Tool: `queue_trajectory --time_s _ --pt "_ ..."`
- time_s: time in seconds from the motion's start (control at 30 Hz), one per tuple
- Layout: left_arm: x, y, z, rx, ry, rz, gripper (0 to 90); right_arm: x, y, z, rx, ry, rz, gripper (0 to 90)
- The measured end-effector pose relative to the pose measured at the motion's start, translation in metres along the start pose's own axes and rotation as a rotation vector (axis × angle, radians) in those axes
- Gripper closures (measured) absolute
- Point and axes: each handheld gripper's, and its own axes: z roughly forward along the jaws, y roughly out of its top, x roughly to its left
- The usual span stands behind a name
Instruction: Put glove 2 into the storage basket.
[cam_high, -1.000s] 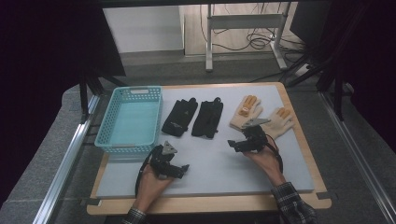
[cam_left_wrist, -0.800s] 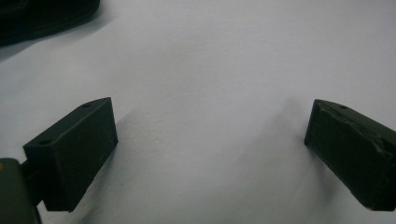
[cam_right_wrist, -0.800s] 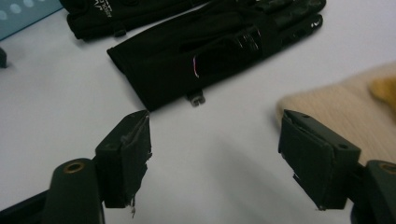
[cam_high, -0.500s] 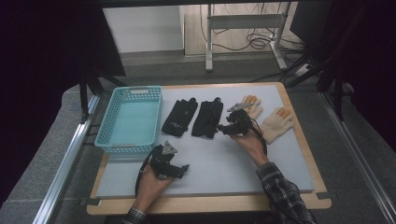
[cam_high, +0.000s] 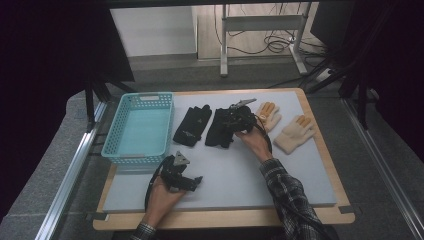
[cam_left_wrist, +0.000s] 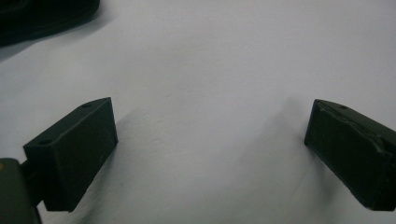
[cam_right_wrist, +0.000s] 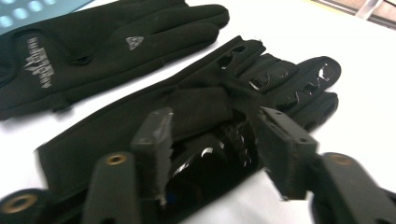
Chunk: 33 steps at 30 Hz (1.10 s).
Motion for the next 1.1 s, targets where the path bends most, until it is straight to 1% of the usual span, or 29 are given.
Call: queue_trajectory --time_s 0.03,0.07,0.13,0.17,0.23,0.3,0.33,0.37,0.4,0.43,0.5,0.53,0.57,0.6,0.63,0.67,0.73,0.8,0.83,0.87,0.9,0.93,0.97,1.03,1.07,1.1 --pt "0.000 0.000 0.000 0.000 -0.002 -0.007 2.7 0.000 0.001 0.004 0.000 -0.007 0.005 38.2" --pt "0.000 0.000 0.000 0.000 -0.002 -0.007 2.7 0.000 0.001 0.004 0.000 -0.007 0.005 38.2" --pt "0.000 0.000 0.000 0.000 0.000 0.001 2.7 0.000 0.002 0.012 0.006 -0.029 0.008 35.8" --pt "0.000 0.000 0.000 0.000 0.000 0.000 2.7 -0.001 0.004 0.019 0.015 -0.044 0.010 34.5" --pt "0.000 0.000 0.000 0.000 0.000 0.000 2.7 -0.002 0.004 0.026 0.031 -0.047 0.019 33.7" --pt "0.000 0.000 0.000 0.000 0.000 0.000 2.7 -0.001 0.004 0.033 0.066 -0.059 0.004 34.0" --pt "0.000 0.000 0.000 0.000 0.000 0.000 2.7 -0.001 0.004 0.033 0.066 -0.059 0.004 34.0" --pt "0.000 0.000 0.000 0.000 -0.001 -0.001 2.7 -0.001 0.004 0.036 0.065 -0.053 0.001 41.9" --pt "0.000 0.000 0.000 0.000 -0.001 -0.001 2.7 -0.001 0.004 0.036 0.069 -0.029 0.018 49.8" --pt "0.000 0.000 0.000 0.001 -0.001 -0.005 2.7 -0.002 0.004 0.036 0.070 -0.004 0.037 52.8" --pt "0.000 0.000 0.000 0.001 -0.001 -0.004 2.7 -0.003 0.004 0.035 0.077 0.005 0.056 59.9" --pt "0.000 0.000 0.000 0.001 -0.001 -0.004 2.7 -0.003 0.004 0.035 0.077 0.005 0.056 59.9" --pt "0.000 0.000 0.000 0.001 -0.001 -0.005 2.7 -0.006 0.005 0.033 0.093 0.017 0.072 75.9" --pt "0.000 0.000 0.000 0.001 -0.001 -0.004 2.7 -0.007 0.005 0.033 0.095 0.025 0.070 80.2" --pt "0.000 0.000 0.000 0.001 0.000 -0.003 2.8 -0.007 0.005 0.033 0.093 0.036 0.075 81.7" --pt "0.000 0.000 0.000 0.001 0.000 -0.003 2.7 -0.007 0.005 0.033 0.093 0.036 0.075 81.7" --pt "0.000 0.000 0.000 0.001 -0.001 -0.005 2.7 -0.003 0.006 0.032 0.098 0.014 0.048 83.0" --pt "0.000 0.000 0.000 0.001 -0.002 -0.007 2.8 -0.001 0.007 0.032 0.098 0.011 0.041 83.2" --pt "0.000 0.000 0.000 0.001 -0.001 -0.005 2.8 0.000 0.009 0.028 0.093 0.007 0.030 83.4" --pt "0.000 0.000 0.000 0.001 -0.001 -0.005 2.8 0.000 0.009 0.028 0.093 0.007 0.030 83.4" --pt "0.000 0.000 0.000 0.001 -0.001 -0.005 2.8 0.000 0.010 0.022 0.082 0.014 0.033 83.4" --pt "0.000 0.000 0.000 0.001 -0.001 -0.005 2.8 0.000 0.010 0.022 0.082 0.014 0.033 83.4" --pt "0.000 0.000 0.000 0.001 -0.001 -0.005 2.8 0.001 0.012 0.012 0.071 0.017 0.021 83.4" --pt "0.000 0.000 0.000 0.003 0.000 -0.003 2.8 0.002 0.015 0.001 0.050 0.035 0.015 83.4" --pt "0.000 0.000 0.000 0.003 0.000 -0.003 2.8 0.002 0.015 0.001 0.050 0.035 0.015 83.4" --pt "0.000 0.000 0.000 0.001 0.000 -0.002 2.8 0.005 0.016 -0.013 0.030 0.069 0.017 83.4"
